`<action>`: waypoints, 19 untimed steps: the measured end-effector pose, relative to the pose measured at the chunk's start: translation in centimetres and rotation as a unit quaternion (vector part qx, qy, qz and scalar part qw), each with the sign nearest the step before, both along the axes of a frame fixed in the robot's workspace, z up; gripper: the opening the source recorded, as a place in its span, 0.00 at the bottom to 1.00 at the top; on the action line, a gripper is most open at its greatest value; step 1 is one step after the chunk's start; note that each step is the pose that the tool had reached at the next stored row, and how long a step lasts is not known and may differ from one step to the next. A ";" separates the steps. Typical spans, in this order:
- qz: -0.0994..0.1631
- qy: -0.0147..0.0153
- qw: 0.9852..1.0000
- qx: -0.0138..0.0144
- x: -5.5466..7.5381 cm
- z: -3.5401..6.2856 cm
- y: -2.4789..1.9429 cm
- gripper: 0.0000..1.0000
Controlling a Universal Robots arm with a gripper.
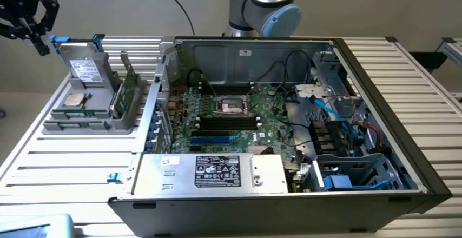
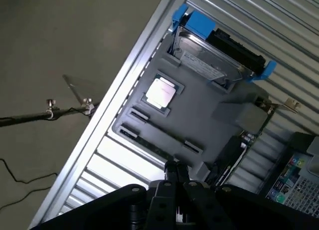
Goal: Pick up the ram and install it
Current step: 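Pick up the ram and move it above insertion slot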
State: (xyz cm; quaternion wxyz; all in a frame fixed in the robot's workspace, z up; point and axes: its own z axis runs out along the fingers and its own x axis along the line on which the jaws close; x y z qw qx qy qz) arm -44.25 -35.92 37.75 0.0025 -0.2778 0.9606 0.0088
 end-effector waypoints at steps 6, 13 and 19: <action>0.053 0.000 0.999 0.002 0.0 -0.01 0.00 0.11; 0.113 -0.001 0.994 0.004 0.0 0.00 0.00 0.11; 0.167 0.000 0.986 0.004 0.0 -0.01 0.00 0.11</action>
